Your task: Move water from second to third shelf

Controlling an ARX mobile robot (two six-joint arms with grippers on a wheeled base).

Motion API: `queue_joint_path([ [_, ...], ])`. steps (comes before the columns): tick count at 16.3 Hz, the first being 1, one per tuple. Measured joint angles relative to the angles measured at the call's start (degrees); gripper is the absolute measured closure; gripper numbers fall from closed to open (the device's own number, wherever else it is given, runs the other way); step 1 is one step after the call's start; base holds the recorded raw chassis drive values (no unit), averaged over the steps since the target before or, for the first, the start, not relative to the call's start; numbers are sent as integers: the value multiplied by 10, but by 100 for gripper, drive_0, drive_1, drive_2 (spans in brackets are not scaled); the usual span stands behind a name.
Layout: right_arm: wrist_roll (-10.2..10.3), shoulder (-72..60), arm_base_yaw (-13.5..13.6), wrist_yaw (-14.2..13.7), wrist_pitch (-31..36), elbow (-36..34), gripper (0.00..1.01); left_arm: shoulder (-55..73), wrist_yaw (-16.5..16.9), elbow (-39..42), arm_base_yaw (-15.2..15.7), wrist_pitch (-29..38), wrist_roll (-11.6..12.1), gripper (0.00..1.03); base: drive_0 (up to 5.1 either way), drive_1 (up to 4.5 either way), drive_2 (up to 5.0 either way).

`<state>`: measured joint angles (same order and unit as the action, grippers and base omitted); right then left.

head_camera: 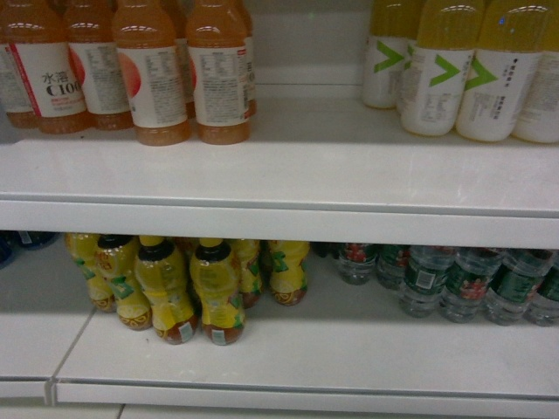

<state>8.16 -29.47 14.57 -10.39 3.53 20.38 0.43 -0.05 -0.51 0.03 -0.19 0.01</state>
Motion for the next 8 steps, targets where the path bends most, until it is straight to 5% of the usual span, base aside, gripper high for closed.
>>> queue_joint_path([
  [8, 0, 0, 0, 0, 1, 0, 60, 0, 0, 0, 0, 0, 0, 5, -489, 243, 243],
])
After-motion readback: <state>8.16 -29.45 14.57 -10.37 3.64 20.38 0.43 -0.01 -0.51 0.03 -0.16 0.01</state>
